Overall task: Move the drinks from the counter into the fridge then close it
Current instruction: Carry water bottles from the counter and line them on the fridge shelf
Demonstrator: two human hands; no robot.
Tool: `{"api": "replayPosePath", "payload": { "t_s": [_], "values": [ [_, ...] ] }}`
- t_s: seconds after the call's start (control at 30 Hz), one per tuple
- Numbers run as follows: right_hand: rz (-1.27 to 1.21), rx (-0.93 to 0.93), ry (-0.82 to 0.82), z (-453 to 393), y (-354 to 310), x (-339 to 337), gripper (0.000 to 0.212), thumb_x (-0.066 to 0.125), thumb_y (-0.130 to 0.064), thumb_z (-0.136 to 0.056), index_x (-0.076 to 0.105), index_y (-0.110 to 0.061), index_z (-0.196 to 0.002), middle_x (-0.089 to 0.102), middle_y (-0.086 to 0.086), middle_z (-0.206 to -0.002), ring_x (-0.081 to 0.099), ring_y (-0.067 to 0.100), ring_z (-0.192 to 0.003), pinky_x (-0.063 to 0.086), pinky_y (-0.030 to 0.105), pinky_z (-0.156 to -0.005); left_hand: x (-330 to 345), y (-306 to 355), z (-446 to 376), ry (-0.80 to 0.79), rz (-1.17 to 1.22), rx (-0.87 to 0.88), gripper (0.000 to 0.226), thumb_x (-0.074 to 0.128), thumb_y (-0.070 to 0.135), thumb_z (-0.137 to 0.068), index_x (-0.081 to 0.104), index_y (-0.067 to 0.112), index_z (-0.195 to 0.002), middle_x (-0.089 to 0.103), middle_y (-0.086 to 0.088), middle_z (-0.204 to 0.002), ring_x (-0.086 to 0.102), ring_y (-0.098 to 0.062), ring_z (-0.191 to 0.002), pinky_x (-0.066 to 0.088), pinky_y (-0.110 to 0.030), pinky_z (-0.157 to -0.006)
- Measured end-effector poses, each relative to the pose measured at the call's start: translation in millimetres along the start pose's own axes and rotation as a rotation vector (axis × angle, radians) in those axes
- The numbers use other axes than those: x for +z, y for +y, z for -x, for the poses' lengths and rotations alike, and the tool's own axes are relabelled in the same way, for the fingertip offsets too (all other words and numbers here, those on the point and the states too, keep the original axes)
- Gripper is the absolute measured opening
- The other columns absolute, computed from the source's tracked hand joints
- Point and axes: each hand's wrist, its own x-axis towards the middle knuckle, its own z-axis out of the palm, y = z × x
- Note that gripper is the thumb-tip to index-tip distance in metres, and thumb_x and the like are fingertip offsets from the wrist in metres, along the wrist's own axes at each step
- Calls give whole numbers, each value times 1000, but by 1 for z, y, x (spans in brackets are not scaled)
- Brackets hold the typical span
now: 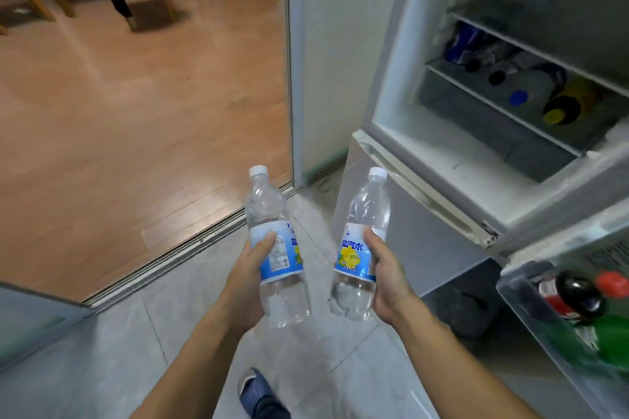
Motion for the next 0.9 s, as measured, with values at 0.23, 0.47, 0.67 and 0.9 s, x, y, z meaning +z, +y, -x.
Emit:
{"api": "replayPosePath", "payload": {
  "t_s": [0.23,0.47,0.67,0.9],
  "values": [
    [-145,-108,234,-33,-38,42,51,66,-53,-86,64,-16,-121,76,13,-102,73,28,-84,60,47,-77,16,82,-77,-256,-62,-108,60,59,50,-79,62,6,-121,72,-16,-92,71,-27,-76,59,-35,-63],
    [-230,-258,401,-56,-99,16,42,62,-54,-88,64,-25,-118,78,3,-98,75,20,-80,58,31,-62,105,115,-144,-419,-231,-84,53,63,43,-80,62,14,-124,72,-15,-106,71,-27,-82,58,-37,-62],
    [-305,-404,526,-75,-165,-16,41,65,-53,-87,60,-31,-121,74,0,-111,70,24,-104,51,49,-101,199,140,-181,-543,-306,-38,28,72,45,-69,75,29,-91,74,-12,-94,71,-26,-75,59,-41,-62],
    [-291,-641,637,-90,-253,-60,25,70,-36,-89,60,-30,-111,75,2,-101,74,16,-86,61,30,-69,303,177,-225,-575,-463,96,11,68,41,-87,71,37,-96,76,-8,-98,74,-26,-81,57,-40,-63]
  ]
}}
